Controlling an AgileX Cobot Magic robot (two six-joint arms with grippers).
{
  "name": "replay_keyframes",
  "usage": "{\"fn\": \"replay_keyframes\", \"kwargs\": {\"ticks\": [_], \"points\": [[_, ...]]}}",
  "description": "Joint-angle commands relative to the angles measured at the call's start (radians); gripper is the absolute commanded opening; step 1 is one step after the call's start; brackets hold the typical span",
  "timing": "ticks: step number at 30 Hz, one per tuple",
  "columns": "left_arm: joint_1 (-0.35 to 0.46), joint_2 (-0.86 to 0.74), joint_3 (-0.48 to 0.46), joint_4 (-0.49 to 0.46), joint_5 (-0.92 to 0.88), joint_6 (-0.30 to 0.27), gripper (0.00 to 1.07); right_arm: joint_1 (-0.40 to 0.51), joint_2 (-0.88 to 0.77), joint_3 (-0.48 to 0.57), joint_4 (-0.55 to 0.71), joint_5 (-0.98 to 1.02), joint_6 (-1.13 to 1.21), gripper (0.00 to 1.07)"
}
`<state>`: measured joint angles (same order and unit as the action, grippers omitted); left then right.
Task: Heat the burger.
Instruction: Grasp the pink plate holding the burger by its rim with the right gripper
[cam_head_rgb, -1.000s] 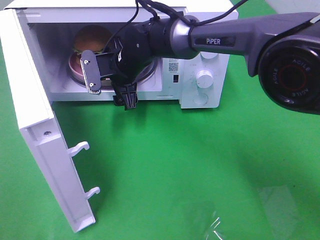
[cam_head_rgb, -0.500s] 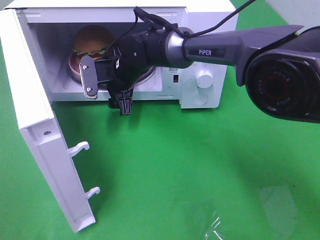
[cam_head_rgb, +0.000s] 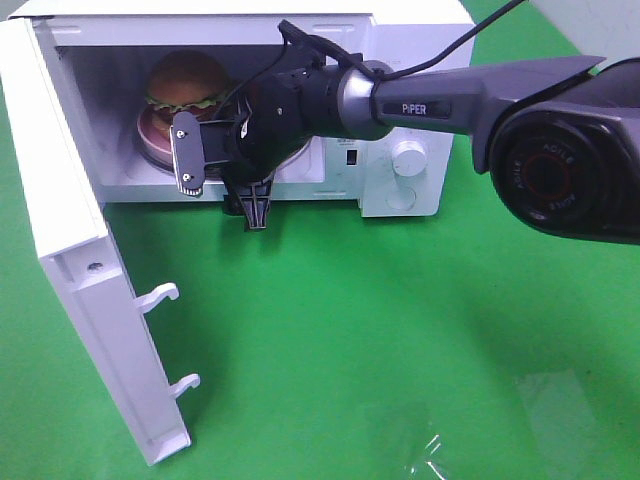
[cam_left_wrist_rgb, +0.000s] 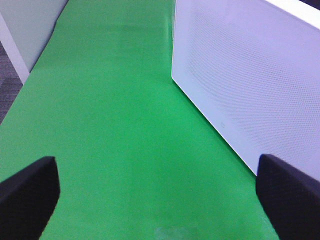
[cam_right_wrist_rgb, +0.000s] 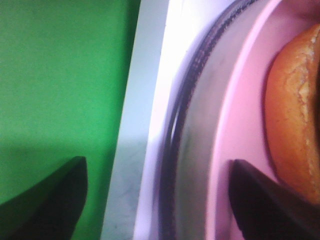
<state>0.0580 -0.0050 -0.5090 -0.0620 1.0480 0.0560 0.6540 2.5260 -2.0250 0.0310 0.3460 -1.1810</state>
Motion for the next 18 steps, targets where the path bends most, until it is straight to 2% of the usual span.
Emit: {"fn": "replay_keyframes", "kwargs": {"ticks": [1, 2, 3, 4, 5, 6, 7, 8, 9, 10, 11, 12, 13, 18], "points": [[0.002, -0.020, 0.005, -0.006, -0.008, -0.003, 1.00, 0.000, 0.003, -0.007, 0.009, 0.015, -0.007, 0.63], [0.002, -0.020, 0.005, -0.006, -0.008, -0.003, 1.00, 0.000, 0.003, -0.007, 0.009, 0.021, -0.007, 0.54], [0.002, -0.020, 0.005, -0.006, -0.008, -0.003, 1.00, 0.000, 0.003, -0.007, 0.009, 0.021, -0.007, 0.54], [0.002, -0.020, 0.005, -0.006, -0.008, -0.003, 1.00, 0.000, 0.003, -0.007, 0.009, 0.023, -0.007, 0.42], [0.002, -0.020, 0.005, -0.006, -0.008, -0.003, 1.00, 0.000, 0.003, -0.007, 0.009, 0.023, -0.007, 0.42], [0.002, -0.020, 0.005, -0.006, -0.008, -0.003, 1.00, 0.000, 0.003, -0.007, 0.009, 0.028, -0.007, 0.30], [0.002, -0.020, 0.005, -0.006, -0.008, -0.003, 1.00, 0.000, 0.003, -0.007, 0.009, 0.033, -0.007, 0.24], [0.002, -0.020, 0.005, -0.006, -0.008, -0.003, 1.00, 0.000, 0.003, -0.007, 0.009, 0.033, -0.007, 0.24], [0.002, -0.020, 0.005, -0.006, -0.008, -0.003, 1.00, 0.002, 0.001, -0.007, 0.006, 0.055, -0.008, 0.13], [0.002, -0.020, 0.005, -0.006, -0.008, -0.003, 1.00, 0.002, 0.001, -0.007, 0.006, 0.055, -0.008, 0.13], [0.002, -0.020, 0.005, -0.006, -0.008, -0.003, 1.00, 0.002, 0.000, -0.007, 0.005, 0.072, -0.011, 0.06], [0.002, -0.020, 0.005, -0.006, -0.008, -0.003, 1.00, 0.002, 0.000, -0.007, 0.005, 0.072, -0.011, 0.06], [0.002, -0.020, 0.005, -0.006, -0.008, -0.003, 1.00, 0.002, -0.003, -0.007, 0.005, 0.097, -0.031, 0.00], [0.002, -0.020, 0.005, -0.006, -0.008, -0.003, 1.00, 0.002, -0.026, -0.007, 0.006, 0.157, -0.080, 0.00]]}}
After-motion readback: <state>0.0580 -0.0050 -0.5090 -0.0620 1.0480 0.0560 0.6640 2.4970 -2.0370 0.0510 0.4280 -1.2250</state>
